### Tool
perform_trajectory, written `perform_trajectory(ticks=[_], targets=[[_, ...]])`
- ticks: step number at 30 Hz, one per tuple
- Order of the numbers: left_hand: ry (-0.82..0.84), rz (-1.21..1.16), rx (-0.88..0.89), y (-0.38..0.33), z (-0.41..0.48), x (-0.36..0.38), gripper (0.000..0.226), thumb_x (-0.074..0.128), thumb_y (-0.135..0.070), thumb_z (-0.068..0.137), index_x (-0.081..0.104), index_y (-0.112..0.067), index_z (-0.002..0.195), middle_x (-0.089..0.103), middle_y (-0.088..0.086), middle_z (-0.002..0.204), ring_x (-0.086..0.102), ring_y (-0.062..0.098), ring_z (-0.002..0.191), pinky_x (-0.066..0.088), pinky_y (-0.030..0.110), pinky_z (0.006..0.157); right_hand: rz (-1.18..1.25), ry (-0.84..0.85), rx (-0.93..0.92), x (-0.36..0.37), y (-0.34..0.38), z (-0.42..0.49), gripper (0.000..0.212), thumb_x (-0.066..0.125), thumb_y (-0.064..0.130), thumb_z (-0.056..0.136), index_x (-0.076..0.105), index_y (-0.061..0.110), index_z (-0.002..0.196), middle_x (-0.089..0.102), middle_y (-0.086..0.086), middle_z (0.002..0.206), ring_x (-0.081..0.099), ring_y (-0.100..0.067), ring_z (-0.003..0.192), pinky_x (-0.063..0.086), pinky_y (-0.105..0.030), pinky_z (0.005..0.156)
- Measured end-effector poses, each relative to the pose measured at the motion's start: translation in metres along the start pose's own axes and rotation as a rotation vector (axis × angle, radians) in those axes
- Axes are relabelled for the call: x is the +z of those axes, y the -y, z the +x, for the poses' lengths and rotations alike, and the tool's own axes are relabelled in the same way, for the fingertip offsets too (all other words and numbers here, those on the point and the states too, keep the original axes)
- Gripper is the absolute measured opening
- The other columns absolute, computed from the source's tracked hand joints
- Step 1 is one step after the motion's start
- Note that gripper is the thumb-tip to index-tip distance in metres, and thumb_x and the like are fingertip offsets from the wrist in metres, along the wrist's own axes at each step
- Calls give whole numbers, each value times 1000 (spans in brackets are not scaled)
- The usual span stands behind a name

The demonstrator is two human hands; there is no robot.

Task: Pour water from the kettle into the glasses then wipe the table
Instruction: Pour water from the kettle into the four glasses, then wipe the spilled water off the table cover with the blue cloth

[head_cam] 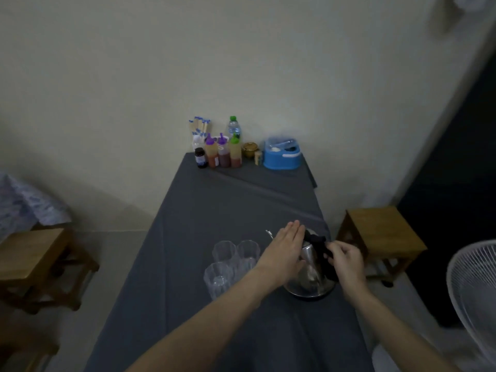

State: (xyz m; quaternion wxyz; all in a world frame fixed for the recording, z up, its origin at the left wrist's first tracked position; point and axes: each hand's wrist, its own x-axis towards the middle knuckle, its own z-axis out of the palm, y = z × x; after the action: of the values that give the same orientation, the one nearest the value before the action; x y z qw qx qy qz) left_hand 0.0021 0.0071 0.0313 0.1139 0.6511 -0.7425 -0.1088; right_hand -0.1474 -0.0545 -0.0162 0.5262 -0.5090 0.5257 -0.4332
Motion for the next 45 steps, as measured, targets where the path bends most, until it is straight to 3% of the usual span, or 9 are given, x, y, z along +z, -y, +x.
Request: perform_trajectory(ticks=[9, 13, 23, 29, 34, 38, 40, 42, 45], targets=[[247, 62, 89, -3, 38, 38, 90, 61, -26, 89, 2, -2, 151, 1, 13, 162, -1, 22, 150, -1, 25, 119, 154, -124, 119, -17, -54, 4, 25, 54, 16, 78, 53, 2, 57, 50, -9, 59, 49, -22, 64, 42, -38, 65], [257, 138, 86, -6, 52, 51, 87, 57, -26, 91, -1, -2, 151, -2, 13, 162, -3, 23, 150, -1, 29, 121, 178, -157, 159, -18, -63, 13, 31, 54, 13, 81, 58, 16, 50, 56, 0, 52, 53, -20, 62, 45, -38, 64], [204, 148, 118, -4, 46, 77, 74, 44, -18, 92, 3, 1, 151, -1, 16, 161, -4, 26, 150, -1, 33, 122, 177, -147, 167, -17, -82, 10, 47, 49, 6, 85, 52, 24, 42, 46, 11, 44, 44, -11, 52, 35, -31, 54], [126, 204, 115, -17, 30, 100, 83, 51, -16, 84, 5, 2, 150, 0, 18, 161, -4, 29, 150, -3, 35, 122, 169, -116, 162, -26, -95, -6, 43, 46, 8, 88, 51, 25, 49, 50, 5, 54, 46, -8, 55, 35, -30, 54], [62, 261, 122, -20, 21, 110, 85, 57, -10, 74, 18, 4, 148, 16, 20, 158, 12, 32, 148, -3, 38, 118, 38, -45, 142, -31, -101, -24, 38, 45, 12, 90, 53, 26, 56, 54, 5, 59, 49, -10, 59, 39, -33, 60], [54, 289, 141, -24, 13, 114, 80, 46, -14, 86, 1, 1, 150, -2, 16, 161, -5, 28, 150, -10, 34, 120, -125, 21, 147, -42, -114, -31, 34, 47, 32, 89, 60, 35, 58, 61, -7, 78, 58, -21, 76, 47, -41, 73], [66, 297, 110, -28, 8, 114, 79, 44, -15, 88, -4, 0, 150, -6, 16, 161, -9, 27, 149, -7, 34, 122, -271, 45, 124, -46, -121, -36, 37, 46, 50, 91, 61, 31, 63, 63, -9, 77, 61, -25, 78, 48, -43, 71], [56, 224, 102, -32, -1, 117, 78, 45, -14, 88, -1, 1, 150, -4, 16, 161, -8, 27, 149, -2, 36, 122, -404, 19, 113, -53, -126, -53, 35, 47, 53, 93, 62, 24, 79, 63, -6, 82, 61, -21, 80, 50, -37, 71], [-1, 45, 131, -37, -31, 125, 75, 51, -8, 84, 16, 2, 149, 11, 19, 160, 6, 29, 149, 10, 40, 122, -710, 10, 44, -62, -146, -104, 36, 62, 41, 89, 62, 12, 111, 60, -6, 108, 59, -21, 98, 51, -35, 86]])
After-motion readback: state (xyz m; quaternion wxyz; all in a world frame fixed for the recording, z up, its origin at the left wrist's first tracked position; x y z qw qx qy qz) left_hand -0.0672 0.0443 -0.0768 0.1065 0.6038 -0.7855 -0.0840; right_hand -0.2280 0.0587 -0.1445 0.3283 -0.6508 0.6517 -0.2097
